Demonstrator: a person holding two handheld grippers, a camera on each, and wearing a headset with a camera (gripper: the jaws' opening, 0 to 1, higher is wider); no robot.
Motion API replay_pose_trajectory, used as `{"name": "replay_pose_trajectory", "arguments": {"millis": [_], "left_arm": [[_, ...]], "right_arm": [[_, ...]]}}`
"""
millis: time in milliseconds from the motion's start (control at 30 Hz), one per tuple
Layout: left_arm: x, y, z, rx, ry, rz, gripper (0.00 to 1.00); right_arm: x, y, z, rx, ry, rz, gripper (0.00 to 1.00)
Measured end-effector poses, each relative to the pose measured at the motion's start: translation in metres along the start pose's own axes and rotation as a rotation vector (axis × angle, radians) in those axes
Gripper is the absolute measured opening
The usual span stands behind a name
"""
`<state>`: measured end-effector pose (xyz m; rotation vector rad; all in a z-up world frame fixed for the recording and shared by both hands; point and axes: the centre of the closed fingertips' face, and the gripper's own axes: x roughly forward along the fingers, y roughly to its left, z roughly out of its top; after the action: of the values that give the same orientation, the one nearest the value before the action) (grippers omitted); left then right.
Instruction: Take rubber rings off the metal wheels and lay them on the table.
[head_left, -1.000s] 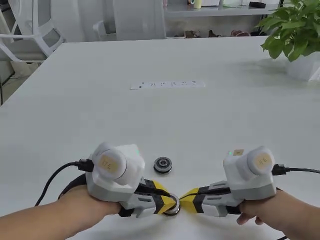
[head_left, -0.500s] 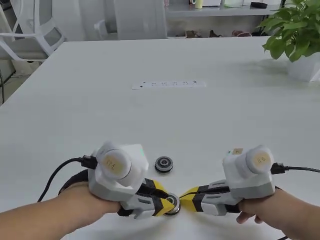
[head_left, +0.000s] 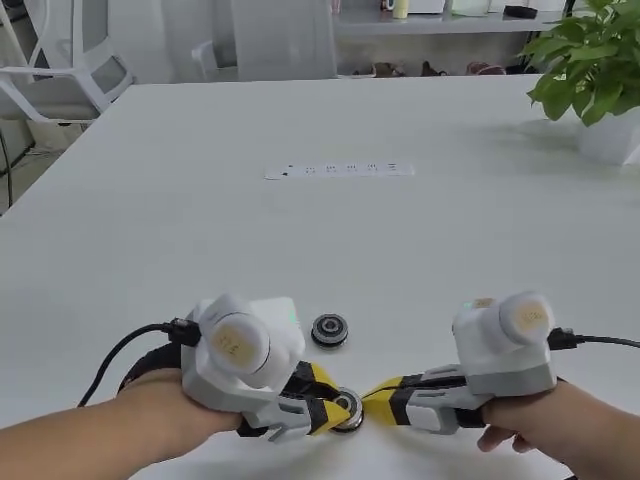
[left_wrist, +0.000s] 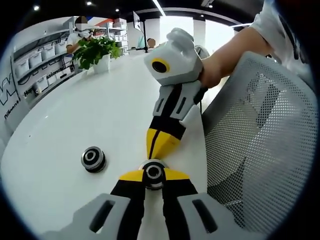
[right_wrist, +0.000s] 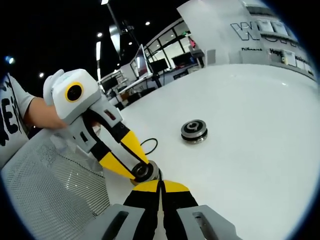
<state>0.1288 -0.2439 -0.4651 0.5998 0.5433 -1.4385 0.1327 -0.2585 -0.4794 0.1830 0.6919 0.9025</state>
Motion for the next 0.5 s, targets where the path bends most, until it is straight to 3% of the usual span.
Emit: {"name": "replay_pose_trajectory", "arguments": {"millis": [400, 500], "left_arm": [[0.0033, 0.0027, 0.0039, 0.008, -0.01, 0.007, 0.07], [0.004, 0.003, 0.0049, 0.008, -0.01, 0.012, 0.06]], "right_arm": [[-0.0083, 0.0038, 0.0085, 0.17, -0.084, 0.038, 0.0], [-0.0076, 0.0052, 0.0083, 0.18, -0.087, 0.038, 0.0]]}}
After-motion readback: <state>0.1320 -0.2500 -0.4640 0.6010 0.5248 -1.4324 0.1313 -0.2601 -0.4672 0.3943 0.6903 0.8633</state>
